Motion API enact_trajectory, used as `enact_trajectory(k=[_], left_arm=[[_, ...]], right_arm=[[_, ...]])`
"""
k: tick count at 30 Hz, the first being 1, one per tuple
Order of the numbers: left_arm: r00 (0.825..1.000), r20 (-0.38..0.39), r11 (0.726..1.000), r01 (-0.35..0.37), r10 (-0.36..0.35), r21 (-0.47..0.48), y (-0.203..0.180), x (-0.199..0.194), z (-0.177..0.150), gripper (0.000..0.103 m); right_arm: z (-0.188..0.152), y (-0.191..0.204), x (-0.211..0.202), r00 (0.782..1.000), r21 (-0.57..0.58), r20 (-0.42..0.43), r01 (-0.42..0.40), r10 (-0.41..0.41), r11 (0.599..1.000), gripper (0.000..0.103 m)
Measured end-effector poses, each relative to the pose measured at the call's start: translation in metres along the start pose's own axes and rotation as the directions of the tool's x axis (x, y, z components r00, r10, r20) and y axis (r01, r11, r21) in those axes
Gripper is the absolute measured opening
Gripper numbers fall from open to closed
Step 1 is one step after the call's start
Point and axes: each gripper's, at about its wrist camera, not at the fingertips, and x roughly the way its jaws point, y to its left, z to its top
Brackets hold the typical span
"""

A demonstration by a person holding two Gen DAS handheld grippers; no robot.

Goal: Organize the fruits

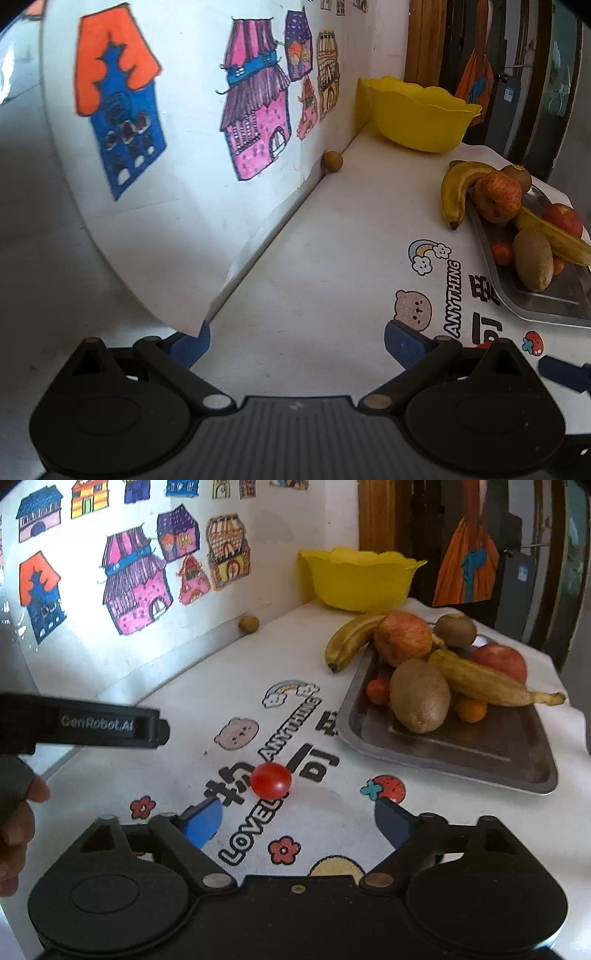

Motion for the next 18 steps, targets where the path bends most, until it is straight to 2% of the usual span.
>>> enact_trajectory(k=[7,15,18], left_arm=[[1.000,-0.007,1.000,-0.013,0.013,-0.017,-0.009,0.013,0.009,0.102],[1.000,-0.008,0.999,-0.006,0.005,-0.038,-0.024,0.027,0.024,0.102],[1.000,-0.019,0.998,-0.007,0.006,-0.056,-0.026,0.031,0.026,0.102]], right_arm=[[0.002,-0.003,0.008,0.999,-0.050,0.020,-0.048,0.049,0.998,0.072],[0.012,-0.005,0.019,0.993,-0.115,0.044,-0.108,0.114,0.987,0.053],[0.015,-0.006,0.023,0.990,-0.136,0.046,-0.126,0.133,0.983,0.050]])
